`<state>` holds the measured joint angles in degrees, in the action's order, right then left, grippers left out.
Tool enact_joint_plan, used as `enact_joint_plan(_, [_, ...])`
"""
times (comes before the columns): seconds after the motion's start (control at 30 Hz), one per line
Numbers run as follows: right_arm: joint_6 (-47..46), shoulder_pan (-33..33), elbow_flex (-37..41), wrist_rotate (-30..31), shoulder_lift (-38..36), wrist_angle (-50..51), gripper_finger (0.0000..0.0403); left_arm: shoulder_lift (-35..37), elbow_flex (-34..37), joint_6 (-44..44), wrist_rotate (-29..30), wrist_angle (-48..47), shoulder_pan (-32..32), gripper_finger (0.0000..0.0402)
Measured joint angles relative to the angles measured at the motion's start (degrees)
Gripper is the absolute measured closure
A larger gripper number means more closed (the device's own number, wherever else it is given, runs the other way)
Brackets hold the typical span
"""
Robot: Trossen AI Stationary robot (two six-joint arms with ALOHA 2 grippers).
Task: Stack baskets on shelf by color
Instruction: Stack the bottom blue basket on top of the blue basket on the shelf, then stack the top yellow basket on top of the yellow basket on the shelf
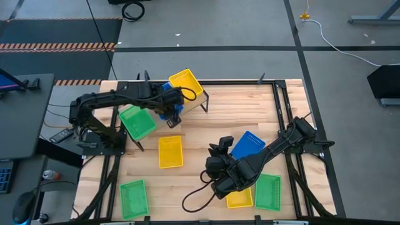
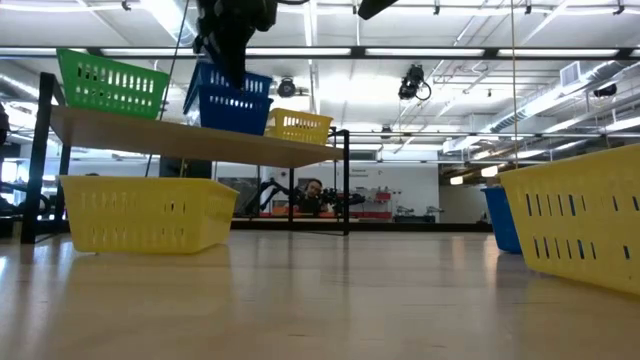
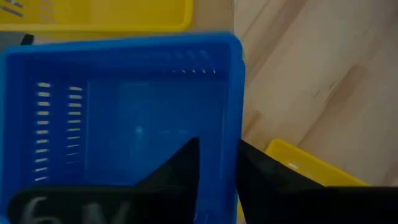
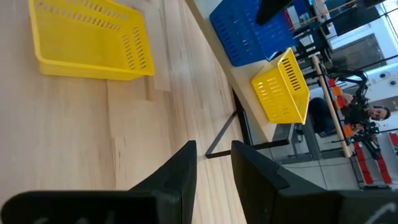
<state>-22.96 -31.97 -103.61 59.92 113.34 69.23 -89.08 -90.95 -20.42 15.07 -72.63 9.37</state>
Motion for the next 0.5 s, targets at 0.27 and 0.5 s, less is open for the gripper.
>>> enact_joint_plan(0.27, [0.20, 0.20, 0.00, -0.02, 0.00, 0.00, 0.0296, 0.00, -3.29, -0.27, 0.04, -2.94, -0.68, 0.0298])
enact_joint_plan(0.5, [5.25, 0.88, 0.00, -10.21, 0.00, -8.96, 0.0296, 1.26, -9.41, 2.67, 1.58, -8.34, -1.38, 0.0311])
